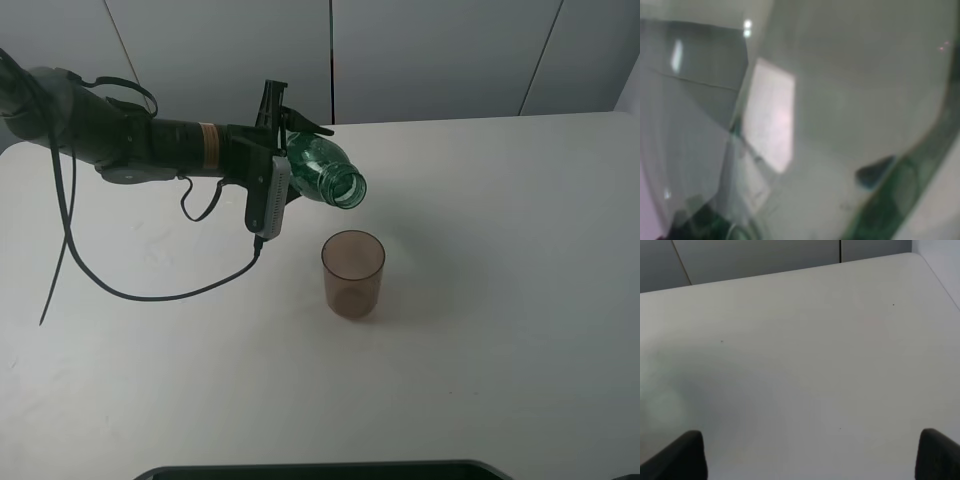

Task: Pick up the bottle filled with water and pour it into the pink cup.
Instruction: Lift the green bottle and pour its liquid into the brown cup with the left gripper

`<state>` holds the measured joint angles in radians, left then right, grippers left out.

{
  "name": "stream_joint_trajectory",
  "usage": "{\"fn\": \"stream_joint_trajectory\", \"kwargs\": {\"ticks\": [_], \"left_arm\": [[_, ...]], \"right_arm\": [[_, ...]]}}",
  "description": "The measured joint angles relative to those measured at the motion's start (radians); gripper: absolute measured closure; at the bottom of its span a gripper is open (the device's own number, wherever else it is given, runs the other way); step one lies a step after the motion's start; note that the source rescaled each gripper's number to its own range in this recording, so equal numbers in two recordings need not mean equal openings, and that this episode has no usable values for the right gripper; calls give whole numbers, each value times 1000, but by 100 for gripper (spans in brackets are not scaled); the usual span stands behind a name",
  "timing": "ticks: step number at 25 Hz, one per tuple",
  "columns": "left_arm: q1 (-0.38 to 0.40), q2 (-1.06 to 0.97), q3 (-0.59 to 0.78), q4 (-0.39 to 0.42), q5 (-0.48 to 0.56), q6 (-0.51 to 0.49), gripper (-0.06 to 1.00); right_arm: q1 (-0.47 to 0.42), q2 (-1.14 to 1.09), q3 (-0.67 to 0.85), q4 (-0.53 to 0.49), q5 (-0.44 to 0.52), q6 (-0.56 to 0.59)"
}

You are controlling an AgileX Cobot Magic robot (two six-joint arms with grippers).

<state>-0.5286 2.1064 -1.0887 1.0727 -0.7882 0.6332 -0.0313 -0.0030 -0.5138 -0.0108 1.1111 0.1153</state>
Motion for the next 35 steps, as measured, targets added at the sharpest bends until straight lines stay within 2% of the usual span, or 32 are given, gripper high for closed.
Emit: {"fn": "stream_joint_trajectory", "kwargs": {"ticks": [35], "left_arm": [[-25, 0, 0, -53, 56, 200, 94]], "right_arm": [[0, 0, 0, 0, 0, 0]]}}
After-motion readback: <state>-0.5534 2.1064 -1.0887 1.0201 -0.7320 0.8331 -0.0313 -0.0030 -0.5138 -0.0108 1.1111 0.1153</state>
